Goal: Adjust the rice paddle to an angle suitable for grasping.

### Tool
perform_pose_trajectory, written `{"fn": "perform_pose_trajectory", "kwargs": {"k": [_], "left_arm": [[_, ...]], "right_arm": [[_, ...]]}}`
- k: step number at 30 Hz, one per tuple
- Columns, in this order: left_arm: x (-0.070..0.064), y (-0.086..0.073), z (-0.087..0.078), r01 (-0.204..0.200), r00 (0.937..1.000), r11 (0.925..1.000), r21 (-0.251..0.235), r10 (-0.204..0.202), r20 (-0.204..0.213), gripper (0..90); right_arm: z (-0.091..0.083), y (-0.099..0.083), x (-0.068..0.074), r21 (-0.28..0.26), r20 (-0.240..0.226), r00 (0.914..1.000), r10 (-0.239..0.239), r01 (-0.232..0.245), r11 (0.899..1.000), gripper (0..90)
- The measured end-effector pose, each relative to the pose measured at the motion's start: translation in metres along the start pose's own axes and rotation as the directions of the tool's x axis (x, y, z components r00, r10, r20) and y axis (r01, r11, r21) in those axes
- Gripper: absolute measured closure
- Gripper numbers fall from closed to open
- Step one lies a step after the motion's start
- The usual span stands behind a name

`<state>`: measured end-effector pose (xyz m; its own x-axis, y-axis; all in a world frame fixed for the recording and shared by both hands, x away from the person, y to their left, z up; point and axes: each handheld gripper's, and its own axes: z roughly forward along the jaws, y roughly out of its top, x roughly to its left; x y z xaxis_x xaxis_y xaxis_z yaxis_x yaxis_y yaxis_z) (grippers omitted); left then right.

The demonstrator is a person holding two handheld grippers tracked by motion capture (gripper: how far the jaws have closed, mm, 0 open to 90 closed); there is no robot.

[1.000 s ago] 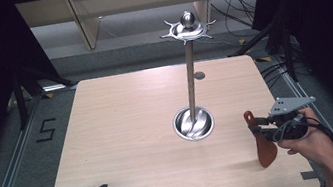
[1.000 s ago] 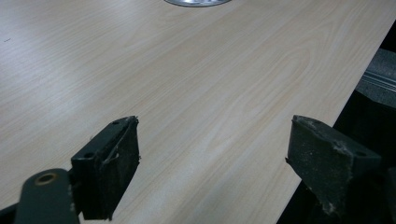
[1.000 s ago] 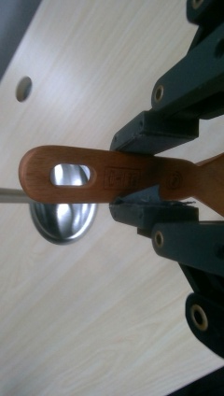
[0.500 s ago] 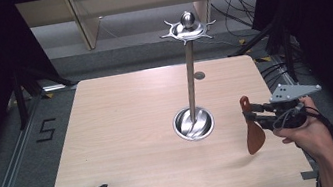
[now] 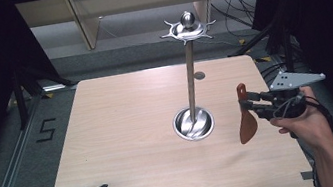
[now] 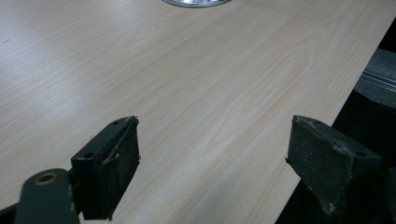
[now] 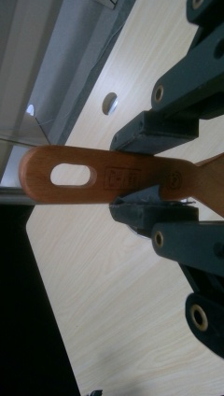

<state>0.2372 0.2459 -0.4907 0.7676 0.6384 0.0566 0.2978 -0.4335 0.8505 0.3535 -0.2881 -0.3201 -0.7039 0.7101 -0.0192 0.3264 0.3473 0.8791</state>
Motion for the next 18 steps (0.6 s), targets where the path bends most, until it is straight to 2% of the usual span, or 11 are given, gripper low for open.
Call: {"fn": "perform_pose_trajectory", "kwargs": {"k": [1, 2, 4, 5, 6, 7, 8, 13, 15, 17, 18], "left_arm": [[0.001, 0.0, 0.0, -0.01, 1.0, 1.0, -0.001, 0.01, 0.001, 16.3], [0.0, 0.0, 0.0, -0.001, 1.0, 1.0, -0.005, 0.001, 0.003, 16.3], [0.001, 0.0, 0.0, -0.015, 0.9999, 0.9999, 0.001, 0.015, 0.0, 16.3], [0.001, 0.0, 0.0, -0.012, 0.9999, 0.9999, 0.001, 0.012, 0.001, 16.3], [0.001, 0.0, 0.0, -0.013, 0.9999, 0.9999, 0.001, 0.013, 0.001, 16.3], [0.001, 0.0, 0.0, -0.01, 1.0, 1.0, -0.002, 0.01, 0.0, 16.3], [-0.002, -0.001, 0.0, 0.033, 0.9994, 0.9994, 0.0, -0.033, 0.001, 16.3], [-0.002, -0.001, 0.0, 0.032, 0.9995, 0.9995, -0.002, -0.032, 0.002, 16.3], [0.0, 0.0, 0.0, 0.003, 1.0, 1.0, 0.001, -0.003, 0.0, 16.3], [-0.001, 0.0, 0.0, 0.005, 1.0, 1.0, 0.001, -0.005, 0.0, 16.3], [0.001, 0.0, 0.0, -0.013, 0.9999, 0.9999, 0.001, 0.013, 0.0, 16.3]], "right_arm": [[0.0, 0.004, -0.001, -0.024, 0.002, 1.0, -0.002, 0.002, 1.0, 67.3], [0.0, 0.004, -0.001, -0.024, 0.002, 1.0, -0.002, 0.002, 1.0, 67.3], [0.0, 0.007, 0.0, -0.028, -0.002, 0.9999, 0.014, -0.014, 1.0, 67.3], [0.0, 0.009, -0.001, -0.034, -0.002, 1.0, -0.008, 0.008, 0.999, 67.3], [0.001, 0.011, 0.0, -0.04, -0.005, 1.0, -0.001, 0.001, 0.999, 67.3], [0.0, 0.014, 0.0, -0.036, -0.008, 1.0, 0.005, -0.006, 0.999, 67.3], [0.0, 0.014, 0.0, -0.036, -0.008, 1.0, 0.005, -0.006, 0.999, 67.3], [0.0, 0.023, 0.0, -0.054, -0.011, 0.9999, 0.006, -0.006, 0.999, 67.3], [0.0, 0.031, 0.001, -0.071, -0.015, 0.9999, 0.002, -0.003, 0.998, 67.3], [0.0, 0.034, 0.0, -0.076, -0.021, 0.9997, -0.008, 0.007, 0.997, 67.3], [-0.001, 0.038, 0.001, -0.071, -0.015, 0.9999, 0.002, -0.003, 0.998, 67.3]]}}
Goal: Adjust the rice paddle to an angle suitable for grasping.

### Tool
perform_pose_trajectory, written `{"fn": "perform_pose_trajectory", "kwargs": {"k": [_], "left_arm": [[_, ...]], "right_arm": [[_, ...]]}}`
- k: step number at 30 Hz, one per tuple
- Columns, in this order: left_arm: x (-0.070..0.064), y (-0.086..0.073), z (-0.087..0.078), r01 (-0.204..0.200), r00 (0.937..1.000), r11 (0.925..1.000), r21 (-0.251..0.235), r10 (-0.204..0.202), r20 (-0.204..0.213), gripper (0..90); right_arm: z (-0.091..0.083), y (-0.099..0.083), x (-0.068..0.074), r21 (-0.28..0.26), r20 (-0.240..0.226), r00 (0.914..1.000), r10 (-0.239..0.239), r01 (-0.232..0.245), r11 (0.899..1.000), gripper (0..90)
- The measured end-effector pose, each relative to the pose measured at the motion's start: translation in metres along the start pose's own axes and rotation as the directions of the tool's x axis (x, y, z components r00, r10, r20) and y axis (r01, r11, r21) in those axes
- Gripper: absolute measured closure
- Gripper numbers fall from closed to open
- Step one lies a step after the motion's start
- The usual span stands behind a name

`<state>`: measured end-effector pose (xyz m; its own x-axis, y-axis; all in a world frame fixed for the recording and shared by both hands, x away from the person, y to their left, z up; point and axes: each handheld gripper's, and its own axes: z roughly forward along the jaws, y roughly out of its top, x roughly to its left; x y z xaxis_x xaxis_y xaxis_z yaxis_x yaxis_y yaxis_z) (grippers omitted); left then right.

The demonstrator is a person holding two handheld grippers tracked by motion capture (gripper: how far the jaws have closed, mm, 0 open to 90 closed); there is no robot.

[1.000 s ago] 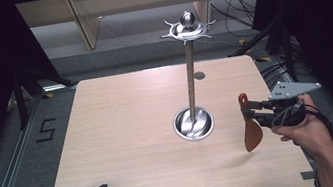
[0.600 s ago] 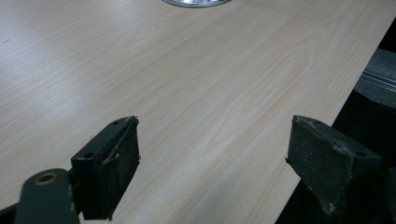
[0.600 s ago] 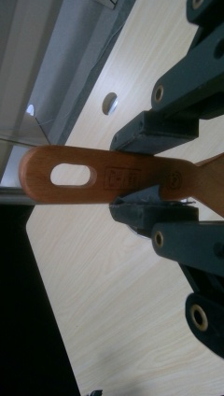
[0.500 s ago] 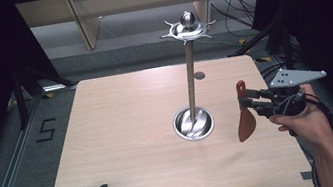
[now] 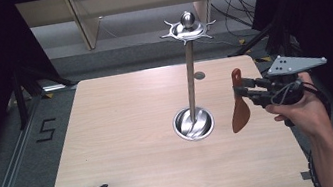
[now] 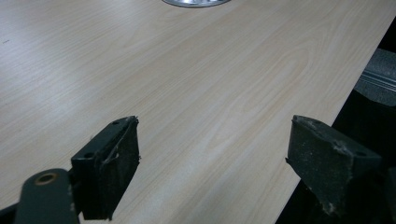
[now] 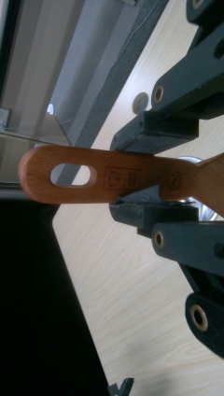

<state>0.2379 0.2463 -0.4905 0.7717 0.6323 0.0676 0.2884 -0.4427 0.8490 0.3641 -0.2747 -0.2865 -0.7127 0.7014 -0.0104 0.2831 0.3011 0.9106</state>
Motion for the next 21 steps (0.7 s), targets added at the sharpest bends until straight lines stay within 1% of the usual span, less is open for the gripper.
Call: {"fn": "perform_pose_trajectory", "kwargs": {"k": [1, 2, 3, 4, 5, 6, 7, 8, 9, 10, 11, 13, 14, 15, 16, 18, 19, 20, 21], "left_arm": [[0.0, 0.0, 0.0, -0.001, 1.0, 1.0, 0.0, 0.001, 0.0, 16.3], [-0.002, -0.001, 0.0, 0.02, 0.9998, 0.9998, 0.0, -0.02, 0.001, 16.3], [-0.003, -0.001, 0.0, 0.037, 0.9993, 0.9993, 0.003, -0.037, 0.002, 16.3], [-0.003, -0.001, 0.0, 0.037, 0.9993, 0.9993, 0.002, -0.037, 0.002, 16.3], [-0.003, -0.001, 0.0, 0.039, 0.9992, 0.9992, -0.003, -0.039, 0.002, 16.3], [-0.003, -0.001, 0.0, 0.039, 0.9992, 0.9992, -0.003, -0.039, 0.002, 16.3], [-0.002, -0.001, 0.0, 0.032, 0.9995, 0.9995, -0.002, -0.032, 0.002, 16.3], [-0.003, -0.001, 0.0, 0.038, 0.9993, 0.9993, -0.001, -0.038, 0.002, 16.3], [-0.003, -0.001, 0.0, 0.038, 0.9993, 0.9993, 0.0, -0.038, 0.003, 16.3], [-0.002, -0.001, -0.001, 0.025, 0.9997, 0.9997, 0.008, -0.025, 0.0, 16.3], [-0.003, -0.001, 0.0, 0.039, 0.9992, 0.9992, -0.003, -0.039, 0.003, 16.3], [-0.003, -0.001, 0.0, 0.043, 0.9991, 0.9991, -0.004, -0.043, 0.005, 16.3], [-0.003, -0.001, 0.0, 0.043, 0.9991, 0.9991, -0.003, -0.043, 0.005, 16.3], [-0.003, -0.001, 0.0, 0.038, 0.9993, 0.9993, -0.003, -0.038, 0.002, 16.3], [-0.003, -0.001, 0.0, 0.038, 0.9993, 0.9993, -0.003, -0.038, 0.002, 16.3], [-0.003, -0.001, 0.0, 0.039, 0.9992, 0.9992, 0.0, -0.039, 0.004, 16.3], [-0.003, -0.001, 0.0, 0.038, 0.9993, 0.9993, 0.001, -0.038, 0.004, 16.3], [-0.002, -0.001, 0.0, 0.034, 0.9994, 0.9994, 0.004, -0.034, 0.002, 16.3], [-0.002, 0.0, 0.0, 0.03, 0.9996, 0.9995, 0.006, -0.03, 0.001, 16.3]], "right_arm": [[0.0, 0.003, -0.001, -0.008, -0.003, 0.9999, -0.011, 0.011, 1.0, 67.3], [0.001, 0.006, 0.0, -0.019, -0.006, 1.0, -0.006, 0.006, 1.0, 67.3], [0.001, 0.01, -0.001, -0.021, -0.009, 0.9998, -0.02, 0.019, 1.0, 67.3], [0.0, 0.013, -0.001, -0.027, -0.001, 0.9995, -0.031, 0.031, 0.999, 67.3], [0.001, 0.018, 0.001, -0.045, -0.012, 0.9998, -0.017, 0.016, 0.999, 67.3], [0.001, 0.018, 0.001, -0.045, -0.012, 0.9998, -0.017, 0.016, 0.999, 67.3], [0.0, 0.021, 0.001, -0.037, -0.002, 0.9997, -0.025, 0.025, 0.999, 67.3], [0.001, 0.023, 0.001, -0.047, -0.01, 0.9993, -0.037, 0.036, 0.998, 67.3], [0.001, 0.026, 0.002, -0.05, -0.001, 0.9994, -0.035, 0.035, 0.998, 67.3], [0.0, 0.028, 0.003, -0.048, -0.005, 0.9995, -0.033, 0.032, 0.998, 67.3], [0.001, 0.033, 0.003, -0.06, -0.011, 0.9996, -0.028, 0.027, 0.998, 67.3], [0.001, 0.035, 0.004, -0.058, -0.01, 0.9996, -0.028, 0.027, 0.998, 67.3], [0.002, 0.037, 0.004, -0.066, -0.012, 0.9992, -0.037, 0.036, 0.997, 67.3], [0.002, 0.042, 0.004, -0.059, -0.019, 0.9993, -0.031, 0.03, 0.998, 67.3], [0.002, 0.042, 0.004, -0.059, -0.019, 0.9993, -0.031, 0.03, 0.998, 67.3], [0.002, 0.046, 0.004, -0.068, -0.015, 0.999, -0.042, 0.041, 0.997, 67.3], [0.003, 0.048, 0.005, -0.073, -0.025, 0.9992, -0.029, 0.028, 0.997, 67.3], [0.002, 0.053, 0.005, -0.077, -0.02, 0.999, -0.04, 0.038, 0.996, 67.3], [0.002, 0.053, 0.005, -0.077, -0.02, 0.999, -0.04, 0.038, 0.996, 67.3]]}}
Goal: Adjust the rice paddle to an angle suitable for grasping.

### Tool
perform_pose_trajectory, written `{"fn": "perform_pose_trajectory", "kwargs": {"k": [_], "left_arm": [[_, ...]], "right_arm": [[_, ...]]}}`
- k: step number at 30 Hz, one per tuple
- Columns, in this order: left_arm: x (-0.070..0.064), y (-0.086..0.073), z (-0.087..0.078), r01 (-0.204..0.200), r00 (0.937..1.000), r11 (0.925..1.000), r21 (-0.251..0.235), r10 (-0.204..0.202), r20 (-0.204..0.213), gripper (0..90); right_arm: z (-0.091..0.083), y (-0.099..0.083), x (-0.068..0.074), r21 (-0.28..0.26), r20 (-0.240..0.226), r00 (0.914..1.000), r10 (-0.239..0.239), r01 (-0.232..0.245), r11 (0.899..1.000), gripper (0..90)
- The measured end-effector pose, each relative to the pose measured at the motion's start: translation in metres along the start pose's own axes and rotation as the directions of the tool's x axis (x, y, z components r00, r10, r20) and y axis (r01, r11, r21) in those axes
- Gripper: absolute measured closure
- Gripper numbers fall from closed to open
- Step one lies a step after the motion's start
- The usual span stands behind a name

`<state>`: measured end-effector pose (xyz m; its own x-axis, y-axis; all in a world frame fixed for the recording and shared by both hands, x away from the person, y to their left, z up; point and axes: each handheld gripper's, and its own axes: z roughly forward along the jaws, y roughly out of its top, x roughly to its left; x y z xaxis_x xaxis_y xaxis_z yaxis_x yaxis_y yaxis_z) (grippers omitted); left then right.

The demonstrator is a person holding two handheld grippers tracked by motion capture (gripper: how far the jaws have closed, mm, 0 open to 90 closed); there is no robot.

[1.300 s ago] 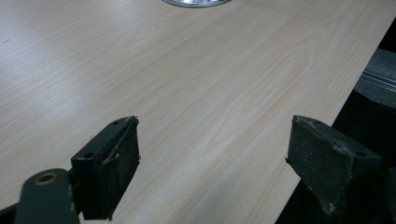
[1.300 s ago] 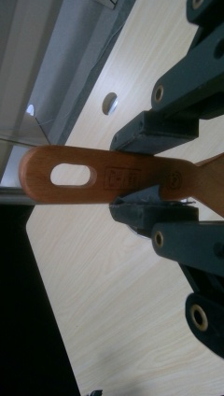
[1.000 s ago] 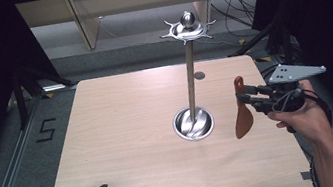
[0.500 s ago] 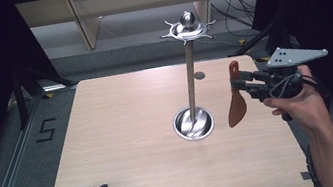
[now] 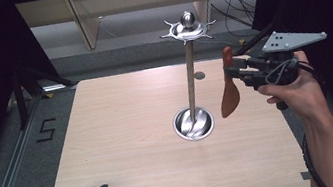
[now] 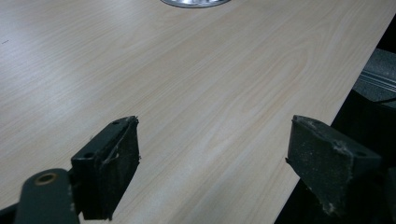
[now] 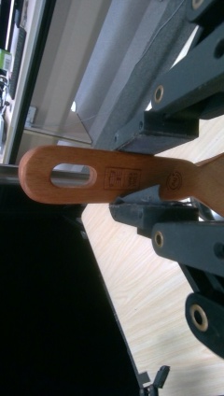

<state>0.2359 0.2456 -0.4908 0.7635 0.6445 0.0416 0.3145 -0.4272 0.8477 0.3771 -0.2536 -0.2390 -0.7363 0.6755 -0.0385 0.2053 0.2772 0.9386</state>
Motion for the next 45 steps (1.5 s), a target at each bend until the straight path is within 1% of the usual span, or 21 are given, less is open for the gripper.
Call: {"fn": "perform_pose_trajectory", "kwargs": {"k": [1, 2, 5, 8, 9, 10, 15, 18, 20, 24, 28, 30, 31, 33, 37, 38, 39, 40, 41, 42, 45], "left_arm": [[0.001, 0.0, 0.0, -0.008, 1.0, 1.0, 0.004, 0.008, -0.002, 16.3], [-0.002, 0.0, 0.001, 0.02, 0.9998, 0.9996, -0.022, -0.02, 0.007, 16.3], [-0.001, 0.0, 0.0, 0.003, 1.0, 0.9999, -0.015, -0.003, -0.002, 16.3], [-0.002, 0.0, 0.001, 0.021, 0.9997, 0.9996, -0.02, -0.021, 0.009, 16.3], [0.0, 0.001, 0.001, -0.011, 0.9999, 0.9997, -0.022, 0.011, 0.008, 16.3], [-0.002, 0.0, 0.001, 0.02, 0.9998, 0.9996, -0.021, -0.02, 0.008, 16.3], [-0.002, 0.0, 0.001, 0.019, 0.9998, 0.9997, -0.016, -0.018, 0.008, 16.3], [-0.001, 0.0, 0.0, 0.006, 1.0, 0.9999, -0.015, -0.006, -0.001, 16.3], [0.001, 0.001, 0.0, -0.031, 0.9995, 0.9994, -0.013, 0.031, 0.001, 16.3], [0.001, 0.001, 0.0, -0.029, 0.9996, 0.9995, -0.013, 0.029, 0.001, 16.3], [-0.002, 0.0, 0.0, 0.018, 0.9998, 0.9997, -0.02, -0.018, 0.0, 16.3], [-0.001, 0.0, 0.0, 0.007, 1.0, 0.9998, -0.019, -0.007, 0.002, 16.3], [0.001, 0.001, 0.0, -0.026, 0.9997, 0.9995, -0.02, 0.026, 0.003, 16.3], [0.0, 0.0, 0.001, -0.009, 1.0, 0.9996, -0.026, 0.009, 0.001, 16.3], [0.001, 0.001, 0.0, -0.024, 0.9997, 0.9996, -0.017, 0.024, 0.005, 16.3], [-0.001, 0.0, 0.0, 0.011, 0.9999, 0.9998, -0.014, -0.011, 0.001, 16.3], [-0.001, 0.0, 0.0, 0.011, 0.9999, 0.9998, -0.014, -0.011, 0.001, 16.3], [0.001, 0.0, 0.0, -0.024, 0.9997, 0.9995, -0.02, 0.024, 0.002, 16.3], [0.001, 0.0, 0.0, -0.024, 0.9997, 0.9995, -0.02, 0.024, 0.002, 16.3], [0.0, 0.0, -0.001, 0.003, 1.0, 1.0, 0.002, -0.003, 0.002, 16.3], [0.0, 0.0, -0.001, -0.002, 1.0, 1.0, 0.004, 0.002, 0.001, 16.3]], "right_arm": [[0.0, 0.002, 0.0, 0.003, -0.008, 0.9999, 0.013, -0.013, 1.0, 67.3], [0.001, 0.004, 0.0, -0.004, -0.008, 0.9998, 0.018, -0.018, 1.0, 67.3], [0.003, 0.011, 0.0, -0.013, -0.014, 0.9998, 0.013, -0.013, 1.0, 67.3], [0.005, 0.016, -0.001, -0.006, -0.005, 0.9998, 0.017, -0.017, 1.0, 67.3], [0.006, 0.017, -0.001, -0.002, -0.011, 0.9997, 0.023, -0.023, 1.0, 67.3], [0.008, 0.02, -0.002, -0.012, -0.015, 0.9998, 0.015, -0.015, 1.0, 67.3], [0.01, 0.025, -0.002, -0.008, -0.013, 0.9996, 0.025, -0.025, 1.0, 67.3], [0.012, 0.029, -0.003, -0.01, -0.007, 0.9999, 0.015, -0.015, 1.0, 67.3], [0.014, 0.031, -0.003, -0.01, -0.011, 0.9998, 0.015, -0.015, 1.0, 67.3], [0.018, 0.035, -0.003, -0.005, -0.017, 0.9995, 0.027, -0.027, 1.0, 67.3], [0.022, 0.037, -0.004, 0.002, -0.019, 0.9994, 0.028, -0.028, 1.0, 67.3], [0.024, 0.037, -0.003, 0.005, -0.014, 0.9994, 0.031, -0.031, 1.0, 67.3], [0.024, 0.038, -0.003, 0.01, -0.021, 0.9992, 0.033, -0.033, 0.999, 67.3], [0.025, 0.038, -0.004, 0.008, -0.015, 0.9995, 0.027, -0.027, 1.0, 67.3], [0.03, 0.039, -0.004, 0.021, -0.021, 0.9991, 0.036, -0.036, 0.999, 67.3], [0.032, 0.038, -0.005, 0.027, -0.016, 0.999, 0.043, -0.042, 0.999, 67.2], [0.032, 0.038, -0.005, 0.027, -0.016, 0.999, 0.043, -0.042, 0.999, 67.2], [0.034, 0.037, -0.006, 0.024, -0.013, 0.9994, 0.033, -0.033, 0.999, 67.3], [0.034, 0.037, -0.006, 0.024, -0.013, 0.9994, 0.033, -0.033, 0.999, 67.3], [0.034, 0.037, -0.006, 0.021, -0.019, 0.9991, 0.038, -0.038, 0.999, 67.3], [0.034, 0.036, -0.006, 0.021, -0.018, 0.9992, 0.037, -0.036, 0.999, 67.2]]}}
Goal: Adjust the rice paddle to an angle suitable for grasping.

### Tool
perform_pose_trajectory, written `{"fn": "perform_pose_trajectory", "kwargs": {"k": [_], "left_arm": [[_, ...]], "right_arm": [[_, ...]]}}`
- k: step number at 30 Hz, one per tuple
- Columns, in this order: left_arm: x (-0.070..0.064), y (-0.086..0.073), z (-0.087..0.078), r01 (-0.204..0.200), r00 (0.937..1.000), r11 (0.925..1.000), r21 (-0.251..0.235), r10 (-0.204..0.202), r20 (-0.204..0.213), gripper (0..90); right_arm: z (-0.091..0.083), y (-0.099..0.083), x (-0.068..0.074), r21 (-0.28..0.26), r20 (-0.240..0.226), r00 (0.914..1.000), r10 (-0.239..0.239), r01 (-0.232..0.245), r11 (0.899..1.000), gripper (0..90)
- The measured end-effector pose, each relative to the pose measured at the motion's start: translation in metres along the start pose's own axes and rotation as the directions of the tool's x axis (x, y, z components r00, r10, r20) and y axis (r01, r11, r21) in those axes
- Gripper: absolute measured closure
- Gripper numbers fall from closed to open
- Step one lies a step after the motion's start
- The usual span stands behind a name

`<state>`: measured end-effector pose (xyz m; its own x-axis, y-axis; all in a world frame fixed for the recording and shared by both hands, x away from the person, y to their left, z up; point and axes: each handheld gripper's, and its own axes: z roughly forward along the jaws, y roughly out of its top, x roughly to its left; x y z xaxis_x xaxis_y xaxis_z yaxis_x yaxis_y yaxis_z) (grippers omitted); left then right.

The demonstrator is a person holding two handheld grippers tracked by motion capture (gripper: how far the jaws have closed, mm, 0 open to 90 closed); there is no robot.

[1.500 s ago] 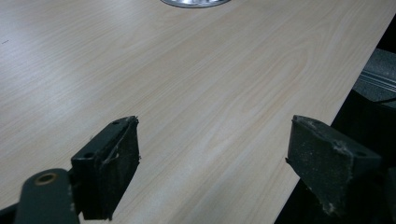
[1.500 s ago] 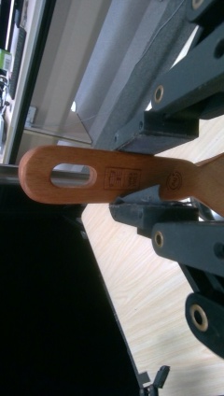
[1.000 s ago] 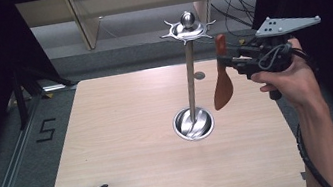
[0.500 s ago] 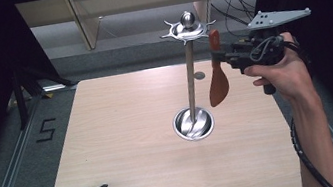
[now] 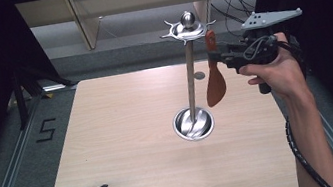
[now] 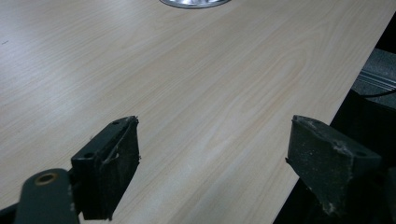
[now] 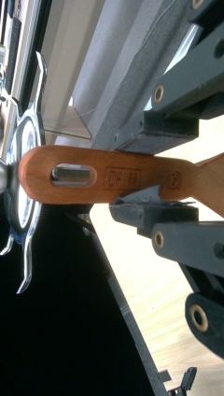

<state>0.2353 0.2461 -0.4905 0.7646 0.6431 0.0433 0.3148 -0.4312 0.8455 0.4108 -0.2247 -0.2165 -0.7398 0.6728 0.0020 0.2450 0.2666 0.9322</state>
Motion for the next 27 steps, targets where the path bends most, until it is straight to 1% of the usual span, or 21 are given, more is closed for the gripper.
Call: {"fn": "perform_pose_trajectory", "kwargs": {"k": [1, 2, 4, 5, 6, 7, 8, 9, 11, 12, 13, 14, 16, 17, 18, 19, 20, 21, 22, 23, 27], "left_arm": [[-0.001, 0.0, 0.001, 0.0, 1.0, 0.9997, -0.025, 0.0, -0.003, 16.3], [0.001, 0.001, 0.001, -0.019, 0.9998, 0.9994, -0.027, 0.019, 0.001, 16.3], [0.0, 0.0, 0.002, -0.018, 0.9998, 0.9993, -0.034, 0.018, -0.002, 16.3], [0.0, 0.0, 0.001, -0.008, 1.0, 0.9998, -0.021, 0.008, -0.003, 16.3], [0.0, 0.0, 0.002, -0.015, 0.9999, 0.9993, -0.035, 0.015, -0.002, 16.3], [0.001, 0.001, 0.001, -0.024, 0.9997, 0.9995, -0.02, 0.024, -0.001, 16.3], [-0.001, 0.0, 0.001, 0.012, 0.9999, 0.9998, -0.014, -0.012, 0.005, 16.3], [-0.002, 0.0, 0.002, 0.023, 0.9997, 0.9995, -0.023, -0.023, 0.008, 16.3], [-0.002, 0.0, 0.002, 0.024, 0.9997, 0.9994, -0.024, -0.024, 0.008, 16.3], [0.0, 0.0, 0.002, -0.012, 0.9999, 0.9996, -0.024, 0.012, 0.007, 16.3], [0.0, 0.0, 0.002, -0.007, 0.9999, 0.9997, -0.023, 0.007, 0.007, 16.3], [-0.002, 0.0, 0.002, 0.021, 0.9998, 0.9995, -0.022, -0.021, 0.008, 16.3], [-0.002, 0.0, 0.002, 0.023, 0.9997, 0.9995, -0.021, -0.023, 0.008, 16.3], [-0.002, 0.0, 0.002, 0.023, 0.9997, 0.9995, -0.022, -0.023, 0.008, 16.3], [-0.002, 0.0, 0.002, 0.024, 0.9997, 0.9994, -0.023, -0.024, 0.008, 16.3], [-0.002, 0.0, 0.002, 0.025, 0.9997, 0.9994, -0.023, -0.024, 0.007, 16.3], [0.0, 0.0, 0.0, 0.0, 1.0, 1.0, 0.001, 0.0, -0.003, 16.3], [0.0, 0.0, 0.0, 0.0, 1.0, 1.0, 0.0, 0.0, -0.003, 16.3], [0.0, 0.0, 0.0, 0.005, 1.0, 1.0, -0.003, -0.005, 0.001, 16.3], [-0.002, 0.0, 0.002, 0.025, 0.9997, 0.9994, -0.023, -0.024, 0.007, 16.3], [-0.002, 0.0, 0.002, 0.023, 0.9997, 0.9995, -0.02, -0.023, 0.006, 16.3]], "right_arm": [[-0.001, 0.0, 0.001, 0.003, 0.002, 1.0, -0.004, 0.004, 1.0, 67.2], [-0.001, 0.0, 0.001, 0.003, 0.002, 1.0, -0.004, 0.004, 1.0, 67.2], [-0.002, -0.001, 0.001, 0.002, -0.001, 1.0, -0.001, 0.001, 1.0, 67.2], [-0.003, -0.001, 0.002, 0.002, 0.003, 0.9999, 0.014, -0.014, 1.0, 67.2], [-0.003, -0.002, 0.001, -0.011, 0.007, 0.9999, -0.008, 0.008, 1.0, 67.0], [-0.003, -0.002, 0.001, -0.011, 0.007, 0.9999, -0.008, 0.008, 1.0, 67.0], [-0.003, -0.003, 0.001, -0.01, 0.005, 1.0, 0.0, 0.0, 1.0, 66.8], [-0.004, -0.003, 0.001, -0.009, -0.002, 0.9999, 0.011, -0.011, 1.0, 66.8], [-0.004, -0.005, 0.001, -0.015, 0.001, 0.9998, 0.019, -0.019, 1.0, 65.3], [-0.004, -0.005, 0.0, -0.019, 0.005, 1.0, 0.002, -0.002, 1.0, 64.6], [-0.006, -0.006, 0.0, -0.03, 0.016, 0.9999, 0.001, 0.0, 1.0, 62.4], [-0.006, -0.006, 0.0, -0.03, 0.016, 0.9999, 0.001, 0.0, 1.0, 62.4], [-0.007, -0.008, 0.001, -0.04, 0.001, 0.9996, 0.028, -0.028, 0.999, 60.0], [-0.008, -0.009, 0.0, -0.044, 0.014, 0.9998, 0.016, -0.015, 0.999, 58.6], [-0.009, -0.01, 0.001, -0.04, 0.013, 0.9997, 0.022, -0.021, 0.999, 57.6], [-0.01, -0.011, 0.001, -0.05, 0.014, 0.9999, 0.01, -0.01, 0.999, 57.0], [-0.012, -0.013, 0.001, -0.061, 0.013, 0.9998, 0.017, -0.016, 0.998, 56.1], [-0.013, -0.015, 0.001, -0.069, 0.017, 0.9997, 0.017, -0.015, 0.997, 55.2], [-0.014, -0.017, 0.002, -0.066, 0.017, 0.9997, 0.016, -0.015, 0.998, 53.7], [-0.016, -0.021, 0.002, -0.068, 0.026, 0.9995, 0.016, -0.014, 0.998, 51.4], [-0.021, -0.028, 0.003, -0.063, 0.02, 0.9993, 0.032, -0.03, 0.998, 49.1]]}}
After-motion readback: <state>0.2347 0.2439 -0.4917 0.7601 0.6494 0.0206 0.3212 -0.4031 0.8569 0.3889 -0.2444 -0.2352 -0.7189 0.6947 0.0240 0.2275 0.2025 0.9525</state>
